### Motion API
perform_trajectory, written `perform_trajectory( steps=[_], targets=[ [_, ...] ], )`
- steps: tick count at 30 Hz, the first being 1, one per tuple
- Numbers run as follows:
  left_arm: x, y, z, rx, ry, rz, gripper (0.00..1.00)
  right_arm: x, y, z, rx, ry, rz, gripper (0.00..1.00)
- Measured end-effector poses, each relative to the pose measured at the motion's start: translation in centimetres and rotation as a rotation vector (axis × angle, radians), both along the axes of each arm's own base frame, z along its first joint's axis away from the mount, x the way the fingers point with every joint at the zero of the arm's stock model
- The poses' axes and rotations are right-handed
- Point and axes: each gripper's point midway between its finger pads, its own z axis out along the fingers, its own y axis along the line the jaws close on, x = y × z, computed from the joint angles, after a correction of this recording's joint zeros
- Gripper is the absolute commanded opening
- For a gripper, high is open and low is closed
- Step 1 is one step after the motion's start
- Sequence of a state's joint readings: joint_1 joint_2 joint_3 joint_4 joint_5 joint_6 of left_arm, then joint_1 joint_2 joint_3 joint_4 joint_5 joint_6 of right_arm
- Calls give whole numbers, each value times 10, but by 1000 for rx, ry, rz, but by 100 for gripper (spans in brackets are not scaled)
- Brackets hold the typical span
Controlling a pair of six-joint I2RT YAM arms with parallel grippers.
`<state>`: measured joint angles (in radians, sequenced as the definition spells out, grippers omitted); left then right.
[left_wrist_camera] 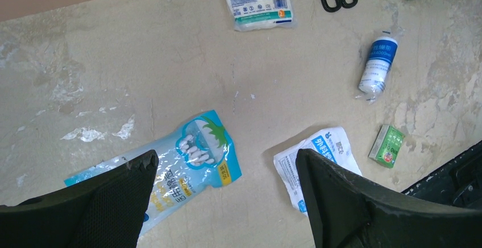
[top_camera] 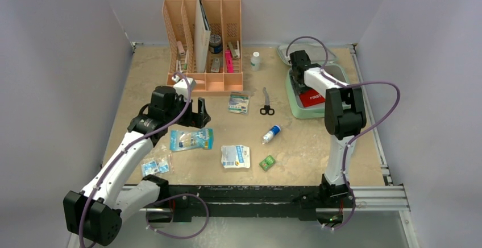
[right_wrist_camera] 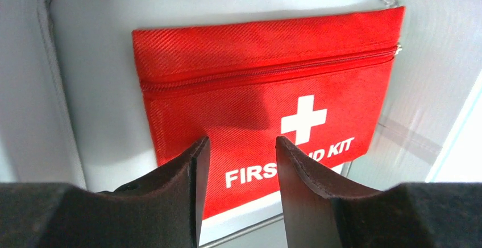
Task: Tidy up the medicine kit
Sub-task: Adjust the medicine pouch in the medicine box.
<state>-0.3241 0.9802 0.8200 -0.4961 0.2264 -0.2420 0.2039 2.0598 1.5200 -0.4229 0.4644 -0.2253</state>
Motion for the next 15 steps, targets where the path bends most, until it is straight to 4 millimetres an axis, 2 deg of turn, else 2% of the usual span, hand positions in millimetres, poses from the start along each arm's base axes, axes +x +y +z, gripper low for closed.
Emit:
perform_trajectory(
  steps=[15],
  targets=[
    [2, 3, -8, 21, 23, 15, 90, 21, -25, 8, -43, -85, -63, 45]
  ],
)
